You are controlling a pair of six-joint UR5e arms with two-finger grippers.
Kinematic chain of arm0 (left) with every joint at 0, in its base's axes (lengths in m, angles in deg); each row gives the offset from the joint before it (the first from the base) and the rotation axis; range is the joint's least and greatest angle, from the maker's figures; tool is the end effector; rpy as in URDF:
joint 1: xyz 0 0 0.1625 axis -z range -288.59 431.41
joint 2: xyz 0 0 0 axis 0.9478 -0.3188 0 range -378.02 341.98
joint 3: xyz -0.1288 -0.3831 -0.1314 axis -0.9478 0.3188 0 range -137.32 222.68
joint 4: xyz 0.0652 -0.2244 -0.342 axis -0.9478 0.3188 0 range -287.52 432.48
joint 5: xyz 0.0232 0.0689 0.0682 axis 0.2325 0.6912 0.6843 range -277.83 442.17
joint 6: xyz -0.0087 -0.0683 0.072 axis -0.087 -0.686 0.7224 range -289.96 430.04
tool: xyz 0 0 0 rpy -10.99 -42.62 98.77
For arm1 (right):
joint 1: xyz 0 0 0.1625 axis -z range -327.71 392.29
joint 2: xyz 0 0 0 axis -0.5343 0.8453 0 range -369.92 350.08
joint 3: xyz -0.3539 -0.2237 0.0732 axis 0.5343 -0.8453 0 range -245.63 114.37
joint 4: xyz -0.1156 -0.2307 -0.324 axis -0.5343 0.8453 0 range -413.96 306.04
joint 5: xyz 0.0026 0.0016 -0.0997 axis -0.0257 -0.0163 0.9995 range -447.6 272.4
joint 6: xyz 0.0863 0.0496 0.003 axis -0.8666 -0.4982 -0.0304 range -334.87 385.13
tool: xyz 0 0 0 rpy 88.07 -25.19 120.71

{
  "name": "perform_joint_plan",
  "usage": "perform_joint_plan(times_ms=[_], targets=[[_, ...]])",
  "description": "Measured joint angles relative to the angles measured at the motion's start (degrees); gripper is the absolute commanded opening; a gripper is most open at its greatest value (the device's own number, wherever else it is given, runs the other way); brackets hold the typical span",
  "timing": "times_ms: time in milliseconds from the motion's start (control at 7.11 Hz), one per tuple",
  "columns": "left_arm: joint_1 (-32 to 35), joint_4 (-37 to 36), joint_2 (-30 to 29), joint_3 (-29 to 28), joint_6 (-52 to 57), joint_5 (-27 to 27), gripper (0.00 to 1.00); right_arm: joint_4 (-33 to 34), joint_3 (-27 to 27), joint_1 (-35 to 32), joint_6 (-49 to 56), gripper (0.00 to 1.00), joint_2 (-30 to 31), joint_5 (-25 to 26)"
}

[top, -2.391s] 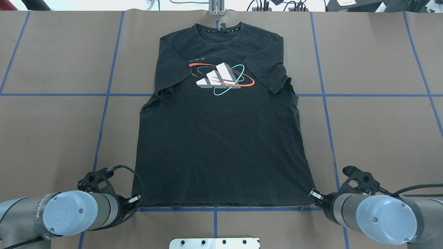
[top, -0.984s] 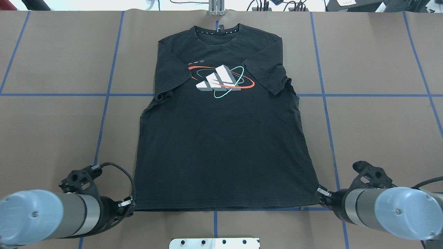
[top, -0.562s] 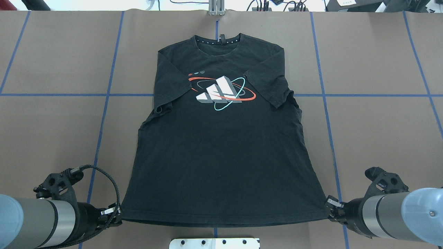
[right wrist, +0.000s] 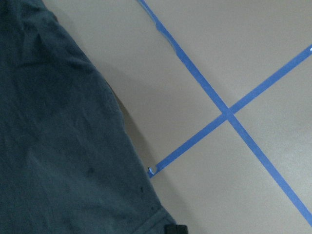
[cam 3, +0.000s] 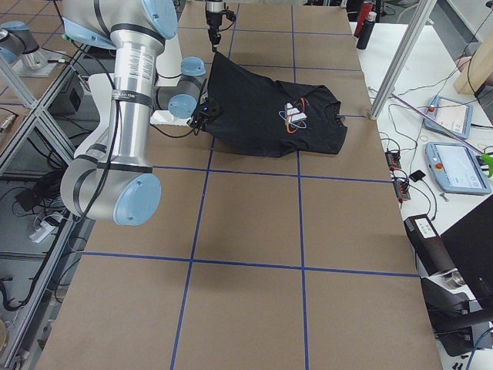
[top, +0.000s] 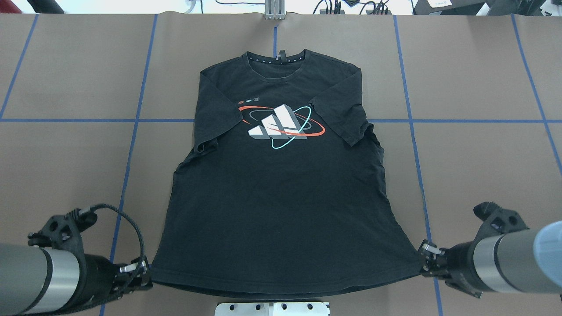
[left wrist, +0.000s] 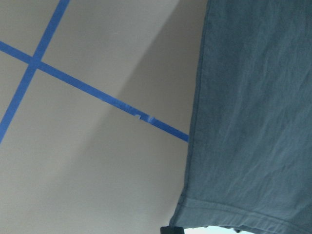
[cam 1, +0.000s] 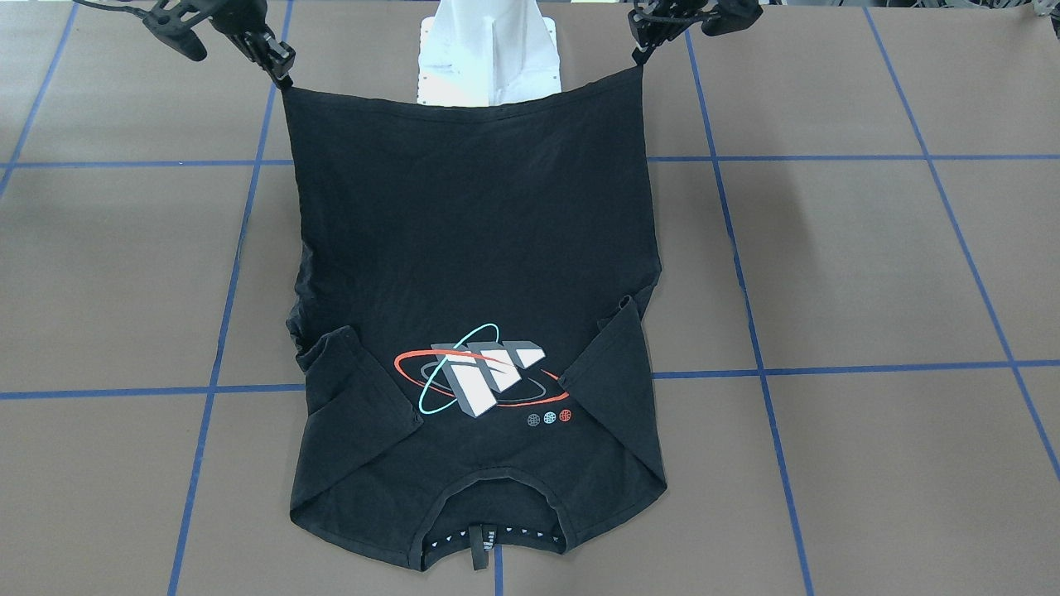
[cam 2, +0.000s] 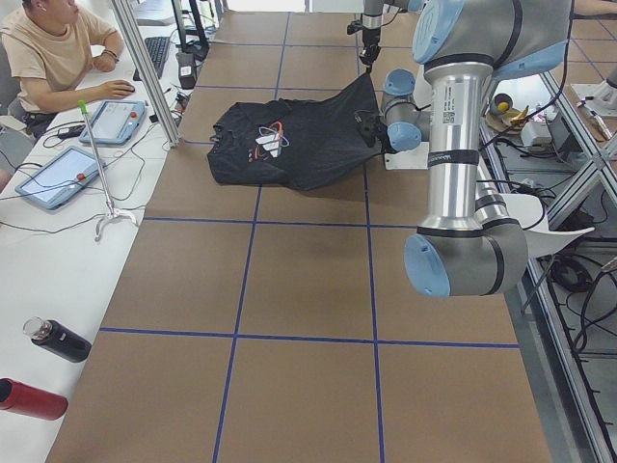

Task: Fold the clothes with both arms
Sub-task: 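Lift the hem with both grippers and carry it toward the collar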

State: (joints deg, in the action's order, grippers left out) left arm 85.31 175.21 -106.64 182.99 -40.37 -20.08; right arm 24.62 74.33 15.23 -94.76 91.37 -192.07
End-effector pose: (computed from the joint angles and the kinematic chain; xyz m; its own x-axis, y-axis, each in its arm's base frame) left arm 0.3424 -0.2004 0.2502 0.4133 -0.4533 -0.7898 0.2108 0.8914 -0.4013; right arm -0.3133 -0.2096 0.3196 0.4815 0.6525 0.5851 -0.3931 0.7575 -0.5212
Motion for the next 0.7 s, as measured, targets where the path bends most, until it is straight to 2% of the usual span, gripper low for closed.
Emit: perform_joint_plan(times_ms=[281, 562, 703], targets=[[8.9, -0.1, -4.8, -3.0, 7.2, -2.4, 0.00, 1.7, -3.3, -9.4, 2.0, 0.00, -4.8, -4.8], [19.1, 0.1, -10.1, -9.5, 15.0, -7.1, 0.00, 12.3, -8.2, -19.7, 9.7, 0.00, -16.2, -10.4], [23.2, 0.3, -11.8, -12.8, 19.0, -8.3, 0.00, 18.3, -10.6, -23.5, 14.1, 0.00, -21.7, -11.4]])
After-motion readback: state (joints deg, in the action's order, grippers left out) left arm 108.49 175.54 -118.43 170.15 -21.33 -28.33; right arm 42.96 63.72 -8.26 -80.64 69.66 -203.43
